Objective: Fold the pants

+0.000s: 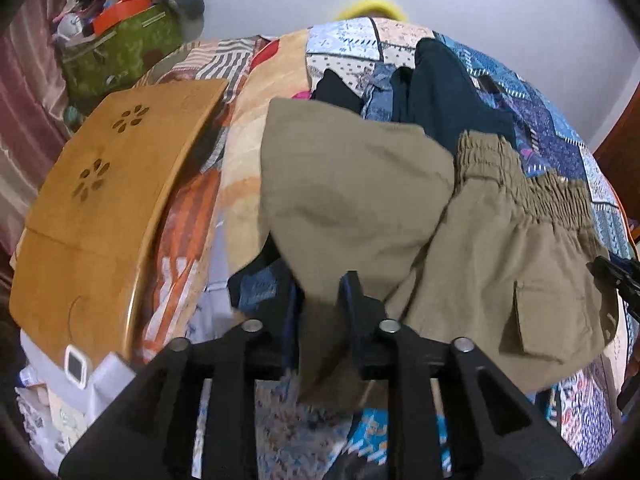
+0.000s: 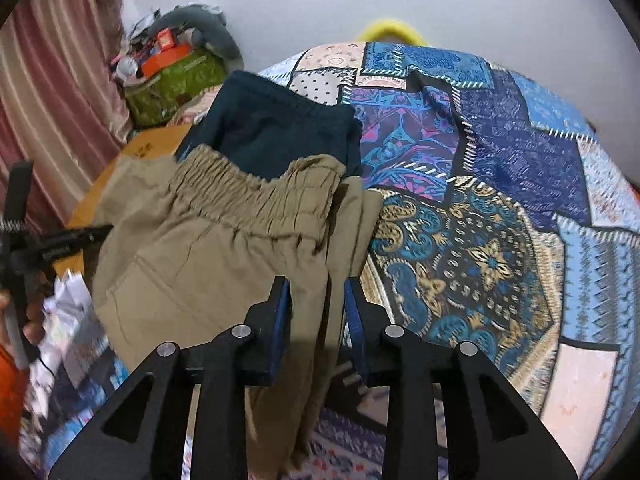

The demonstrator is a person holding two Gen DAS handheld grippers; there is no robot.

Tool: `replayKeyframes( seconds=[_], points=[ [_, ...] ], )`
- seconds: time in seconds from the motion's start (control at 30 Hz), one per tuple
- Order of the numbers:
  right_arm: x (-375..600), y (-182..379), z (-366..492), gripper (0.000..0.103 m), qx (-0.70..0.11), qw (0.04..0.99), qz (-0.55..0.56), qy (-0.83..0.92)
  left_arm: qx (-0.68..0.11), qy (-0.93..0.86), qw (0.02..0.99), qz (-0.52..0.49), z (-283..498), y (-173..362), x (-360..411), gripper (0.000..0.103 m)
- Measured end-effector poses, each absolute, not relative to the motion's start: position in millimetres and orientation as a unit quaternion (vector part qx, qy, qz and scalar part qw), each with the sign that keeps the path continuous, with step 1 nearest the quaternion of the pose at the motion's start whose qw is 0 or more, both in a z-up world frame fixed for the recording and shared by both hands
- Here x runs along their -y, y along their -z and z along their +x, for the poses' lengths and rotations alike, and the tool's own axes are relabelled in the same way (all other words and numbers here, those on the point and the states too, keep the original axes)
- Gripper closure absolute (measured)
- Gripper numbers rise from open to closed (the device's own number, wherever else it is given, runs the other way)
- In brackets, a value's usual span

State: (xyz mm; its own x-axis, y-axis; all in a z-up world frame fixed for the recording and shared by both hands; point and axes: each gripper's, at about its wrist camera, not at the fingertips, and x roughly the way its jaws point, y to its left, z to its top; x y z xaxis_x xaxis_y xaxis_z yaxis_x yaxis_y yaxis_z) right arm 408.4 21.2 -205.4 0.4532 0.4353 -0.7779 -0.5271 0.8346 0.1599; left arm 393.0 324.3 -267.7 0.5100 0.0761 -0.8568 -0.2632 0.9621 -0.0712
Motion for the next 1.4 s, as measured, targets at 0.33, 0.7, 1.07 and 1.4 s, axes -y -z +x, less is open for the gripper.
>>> replayKeyframes(
  seconds=[0.33, 0.7, 1.07, 1.4],
  points=[
    [-4, 134, 343, 0.075, -0.364, 0.877, -0.049, -0.311, -0.443, -0.073, 0.888, -0.096, 323, 190, -293, 0.076],
    [20, 12, 221, 0.075, -0.196, 0.916, -0.017, -0.350, -0.270, -0.046, 0.961, -0.039, 185, 38, -212, 0.076],
    [40, -31, 111, 0.067, -0.077, 0.923, -0.001, -0.377, -0.130, -0.078, 0.988, 0.001, 52, -19, -148, 0.063],
    [49, -24, 89, 0.015, -0.076, 0.942, 0.016, -0.326, -0.096, -0.077, 0.992, -0.007, 9, -14, -127, 0.019]
  ],
)
